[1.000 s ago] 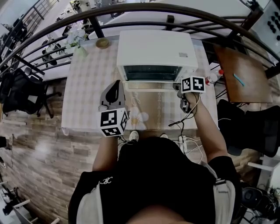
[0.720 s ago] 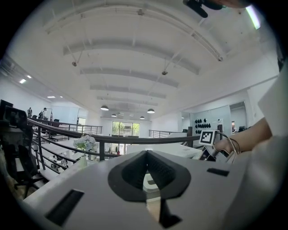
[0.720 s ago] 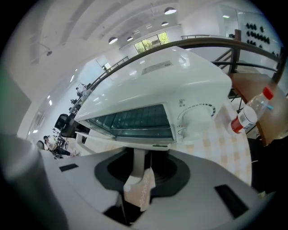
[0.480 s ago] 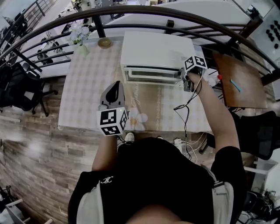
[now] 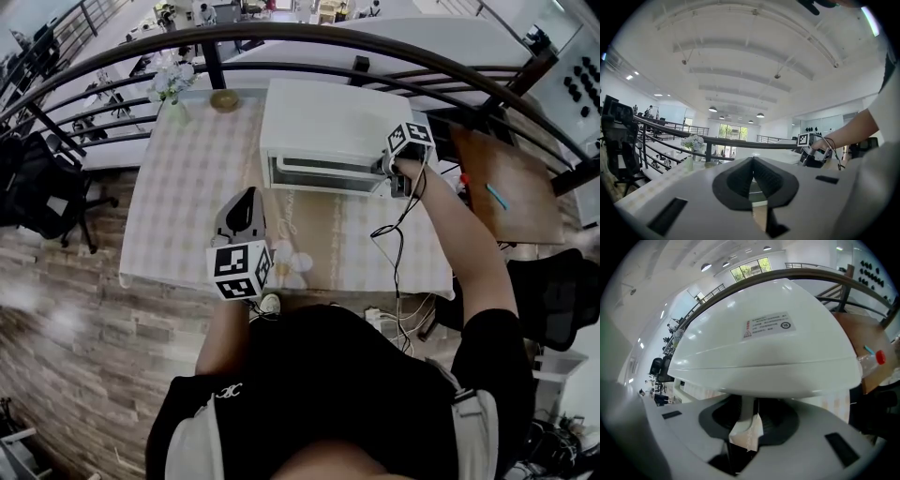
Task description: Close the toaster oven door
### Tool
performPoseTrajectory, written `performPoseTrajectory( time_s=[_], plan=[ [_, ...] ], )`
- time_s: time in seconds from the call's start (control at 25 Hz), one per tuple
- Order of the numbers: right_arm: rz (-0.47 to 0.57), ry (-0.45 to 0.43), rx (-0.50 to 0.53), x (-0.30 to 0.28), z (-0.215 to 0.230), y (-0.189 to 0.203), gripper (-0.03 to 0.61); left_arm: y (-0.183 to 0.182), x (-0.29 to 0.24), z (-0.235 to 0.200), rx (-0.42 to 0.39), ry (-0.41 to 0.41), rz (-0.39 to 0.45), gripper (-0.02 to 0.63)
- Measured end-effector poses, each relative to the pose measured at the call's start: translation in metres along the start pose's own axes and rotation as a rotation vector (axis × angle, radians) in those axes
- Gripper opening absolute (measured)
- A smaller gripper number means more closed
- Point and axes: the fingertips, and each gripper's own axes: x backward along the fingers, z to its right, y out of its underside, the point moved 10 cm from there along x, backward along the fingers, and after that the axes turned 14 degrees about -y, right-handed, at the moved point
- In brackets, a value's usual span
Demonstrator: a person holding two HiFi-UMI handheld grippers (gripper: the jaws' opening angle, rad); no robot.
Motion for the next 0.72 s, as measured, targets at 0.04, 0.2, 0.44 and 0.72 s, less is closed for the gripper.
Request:
performPoseTrajectory(
  time_s=[0.04,0.2,0.44,0.72],
  plan=[
    [-0.002,0.008,0.003,0.0,-0.001,0.0,0.087,0.0,0.0,0.0,0.001,-0.001,0.0,0.014],
    [-0.015,0.051,0.01,-0.002,-0.004,0.0,0.095,0.003,0.003,-0.002,-0.001,0.0,-0.01,0.014],
    [-0.025,0.082,0.023,0.002,-0.007,0.0,0.118,0.001,0.003,0.003,-0.016,0.002,-0.011,0.014],
    [0.004,0.053,0.059,0.03,-0.012,0.0,0.196,0.005,-0.001,0.008,-0.017,0.017,-0.021,0.014]
  ],
)
